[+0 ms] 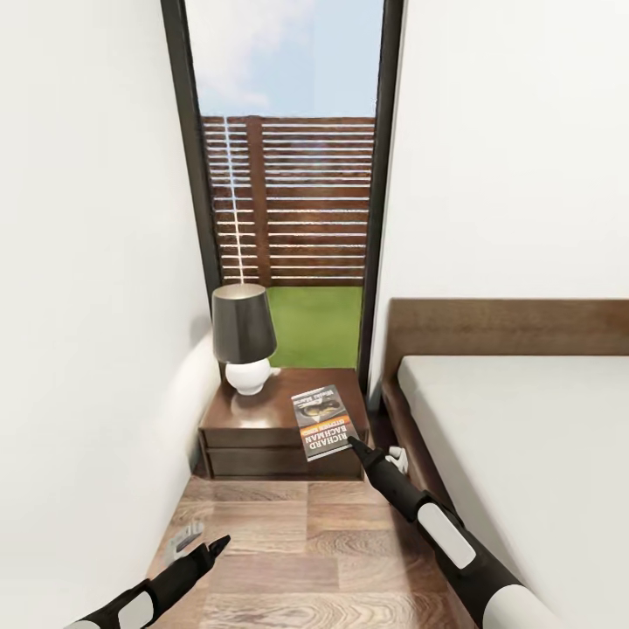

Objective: In the bedroom, move the book from the bed onto either nightstand, and place the two sandals side by side next to the bed.

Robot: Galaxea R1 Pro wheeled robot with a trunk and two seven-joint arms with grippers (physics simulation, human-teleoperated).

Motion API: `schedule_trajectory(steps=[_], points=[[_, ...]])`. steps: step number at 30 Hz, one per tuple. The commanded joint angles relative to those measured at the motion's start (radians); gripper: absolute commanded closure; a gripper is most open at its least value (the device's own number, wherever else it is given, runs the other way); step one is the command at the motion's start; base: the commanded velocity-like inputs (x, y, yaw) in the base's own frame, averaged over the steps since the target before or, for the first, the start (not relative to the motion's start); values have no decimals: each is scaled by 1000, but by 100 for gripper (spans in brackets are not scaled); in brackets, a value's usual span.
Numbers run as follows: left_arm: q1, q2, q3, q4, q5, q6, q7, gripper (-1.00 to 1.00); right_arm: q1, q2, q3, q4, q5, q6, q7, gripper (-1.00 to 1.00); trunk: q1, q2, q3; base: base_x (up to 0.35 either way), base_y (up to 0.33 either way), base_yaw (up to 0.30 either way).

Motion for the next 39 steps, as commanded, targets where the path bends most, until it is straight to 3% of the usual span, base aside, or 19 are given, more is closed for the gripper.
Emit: schedule_trajectory(steps=[1, 39], points=[[-1, 0, 8, 1, -6, -2, -4, -100, -1, -1, 3, 0, -11, 4, 1, 100, 0, 0, -1, 176, 0, 0], [-1, 0, 8, 1, -6, -2, -4, -100, -1, -1, 2, 0, -11, 4, 1, 100, 0, 0, -1, 176, 0, 0]])
